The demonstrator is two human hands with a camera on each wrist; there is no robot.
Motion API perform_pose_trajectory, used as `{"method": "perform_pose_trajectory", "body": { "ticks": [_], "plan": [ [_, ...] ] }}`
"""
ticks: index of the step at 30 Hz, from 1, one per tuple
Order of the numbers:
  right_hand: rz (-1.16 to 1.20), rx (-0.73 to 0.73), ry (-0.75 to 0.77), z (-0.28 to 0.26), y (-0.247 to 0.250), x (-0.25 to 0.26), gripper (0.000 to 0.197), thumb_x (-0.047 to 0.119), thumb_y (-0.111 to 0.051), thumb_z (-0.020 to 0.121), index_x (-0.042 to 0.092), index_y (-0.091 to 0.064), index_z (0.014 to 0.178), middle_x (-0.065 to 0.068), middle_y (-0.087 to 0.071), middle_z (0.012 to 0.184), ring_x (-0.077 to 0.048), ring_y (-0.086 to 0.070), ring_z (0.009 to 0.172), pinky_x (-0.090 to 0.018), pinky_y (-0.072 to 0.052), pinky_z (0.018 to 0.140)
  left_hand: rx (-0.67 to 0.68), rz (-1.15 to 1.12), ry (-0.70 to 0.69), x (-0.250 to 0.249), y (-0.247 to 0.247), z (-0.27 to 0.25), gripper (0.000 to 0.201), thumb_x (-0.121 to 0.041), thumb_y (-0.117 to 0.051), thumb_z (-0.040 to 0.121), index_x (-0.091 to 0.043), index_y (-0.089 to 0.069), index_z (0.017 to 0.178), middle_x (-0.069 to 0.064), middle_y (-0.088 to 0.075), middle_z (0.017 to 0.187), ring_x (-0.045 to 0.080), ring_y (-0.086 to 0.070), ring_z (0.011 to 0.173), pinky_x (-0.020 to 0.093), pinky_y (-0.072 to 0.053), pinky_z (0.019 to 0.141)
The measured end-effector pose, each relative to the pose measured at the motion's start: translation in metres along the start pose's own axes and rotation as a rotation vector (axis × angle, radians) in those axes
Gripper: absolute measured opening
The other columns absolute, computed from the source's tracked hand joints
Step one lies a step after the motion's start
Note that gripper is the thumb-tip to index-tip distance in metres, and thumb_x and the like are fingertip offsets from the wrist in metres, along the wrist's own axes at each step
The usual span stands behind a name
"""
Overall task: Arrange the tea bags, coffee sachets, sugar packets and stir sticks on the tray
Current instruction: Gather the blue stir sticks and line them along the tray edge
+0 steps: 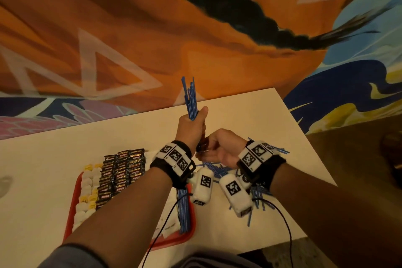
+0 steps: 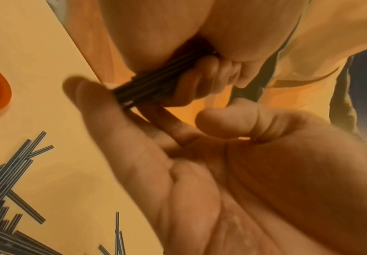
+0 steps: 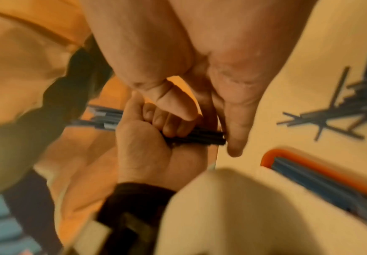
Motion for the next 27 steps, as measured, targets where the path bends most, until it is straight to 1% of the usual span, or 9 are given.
{"method": "perform_pose_trajectory", "body": {
  "ticks": [2, 4, 6, 8, 12, 17, 20, 23, 27],
  "plan": [
    [-0.460, -0.106, 0.128, -0.005, 0.001, 0.020, 0.031, -0.003, -0.042, 0.087, -0.007, -0.056, 0.114, -0.019, -0.056, 0.112, -0.034, -0.060, 0.106, -0.049, -0.052, 0.096, -0.004, 0.076, -0.005, 0.000, 0.005, 0.002, 0.050, -0.032, -0.061, 0.097, -0.019, -0.035, 0.057, -0.005, -0.031, 0.043, 0.016, -0.025, 0.038, 0.025, -0.024, 0.046],
    [-0.838, -0.299, 0.446, -0.017, -0.001, 0.055, 0.031, 0.008, -0.044, 0.095, 0.000, -0.058, 0.122, -0.011, -0.059, 0.115, -0.026, -0.057, 0.106, -0.042, -0.047, 0.100, 0.011, 0.180, -0.016, -0.002, 0.011, 0.003, 0.048, -0.032, -0.061, 0.097, -0.017, -0.037, 0.059, -0.003, -0.033, 0.044, 0.016, -0.026, 0.038, 0.027, -0.025, 0.047],
    [-0.833, -0.497, 0.815, -0.045, -0.010, 0.092, 0.028, 0.018, -0.048, 0.097, 0.012, -0.061, 0.121, 0.003, -0.059, 0.110, -0.014, -0.055, 0.103, -0.025, -0.041, 0.091, 0.043, 0.365, -0.059, -0.007, 0.015, 0.003, 0.049, -0.032, -0.062, 0.096, -0.016, -0.036, 0.059, -0.002, -0.034, 0.047, 0.017, -0.027, 0.040, 0.028, -0.023, 0.050],
    [-0.859, -0.549, 1.012, -0.061, -0.021, 0.114, 0.026, 0.028, -0.047, 0.099, 0.015, -0.063, 0.115, 0.007, -0.058, 0.104, -0.010, -0.052, 0.097, -0.022, -0.036, 0.083, 0.071, 0.584, -0.102, -0.017, 0.015, -0.001, 0.052, -0.032, -0.061, 0.097, -0.017, -0.034, 0.055, 0.000, -0.034, 0.049, 0.018, -0.029, 0.043, 0.029, -0.022, 0.048],
    [-1.284, -0.416, 0.780, -0.042, -0.038, 0.102, 0.049, 0.039, -0.032, 0.103, 0.004, -0.062, 0.086, -0.009, -0.063, 0.085, -0.026, -0.055, 0.079, -0.035, -0.042, 0.072, 0.120, 0.789, -0.187, -0.036, 0.013, -0.006, 0.049, -0.029, -0.058, 0.098, -0.021, -0.038, 0.054, 0.001, -0.041, 0.053, 0.019, -0.037, 0.048, 0.032, -0.023, 0.049],
    [-1.338, -0.291, 0.700, -0.037, -0.030, 0.098, 0.045, 0.039, -0.049, 0.096, 0.005, -0.072, 0.078, -0.010, -0.067, 0.073, -0.021, -0.057, 0.064, -0.034, -0.047, 0.062, 0.165, 1.135, -0.264, -0.045, 0.031, 0.004, 0.045, -0.032, -0.051, 0.100, -0.015, -0.042, 0.059, 0.004, -0.042, 0.060, 0.028, -0.044, 0.061, 0.032, -0.031, 0.057],
    [-1.593, -0.186, 0.579, -0.046, -0.034, 0.096, 0.027, 0.042, -0.067, 0.085, 0.018, -0.073, 0.096, -0.001, -0.067, 0.086, -0.016, -0.061, 0.077, -0.034, -0.055, 0.071, 0.236, 1.362, -0.268, -0.055, 0.039, 0.008, 0.039, -0.027, -0.049, 0.097, -0.017, -0.039, 0.061, 0.006, -0.040, 0.068, 0.028, -0.046, 0.065, 0.033, -0.035, 0.061],
    [-1.886, -0.218, 0.519, -0.050, -0.042, 0.093, 0.036, 0.037, -0.070, 0.079, 0.021, -0.065, 0.111, -0.001, -0.063, 0.098, -0.020, -0.062, 0.083, -0.037, -0.057, 0.075, 0.291, 1.510, -0.305, -0.065, 0.039, 0.005, 0.034, -0.022, -0.049, 0.095, -0.019, -0.033, 0.065, 0.003, -0.039, 0.068, 0.026, -0.047, 0.069, 0.032, -0.039, 0.063],
    [-2.196, -0.372, 0.641, -0.054, -0.049, 0.090, 0.038, 0.037, -0.065, 0.081, 0.024, -0.059, 0.115, -0.001, -0.052, 0.114, -0.024, -0.047, 0.103, -0.038, -0.042, 0.081, 0.291, 1.605, -0.391, -0.073, 0.044, 0.004, 0.021, -0.020, -0.047, 0.096, -0.014, -0.040, 0.077, 0.006, -0.049, 0.077, 0.024, -0.048, 0.067, 0.032, -0.041, 0.061]
  ]
}}
Point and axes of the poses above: each hand's wrist, its own z-axis towards the middle knuckle, its own y-axis out of the back of the hand, x = y × z, the point moved 2 cm from there along z, towards the middle knuckle
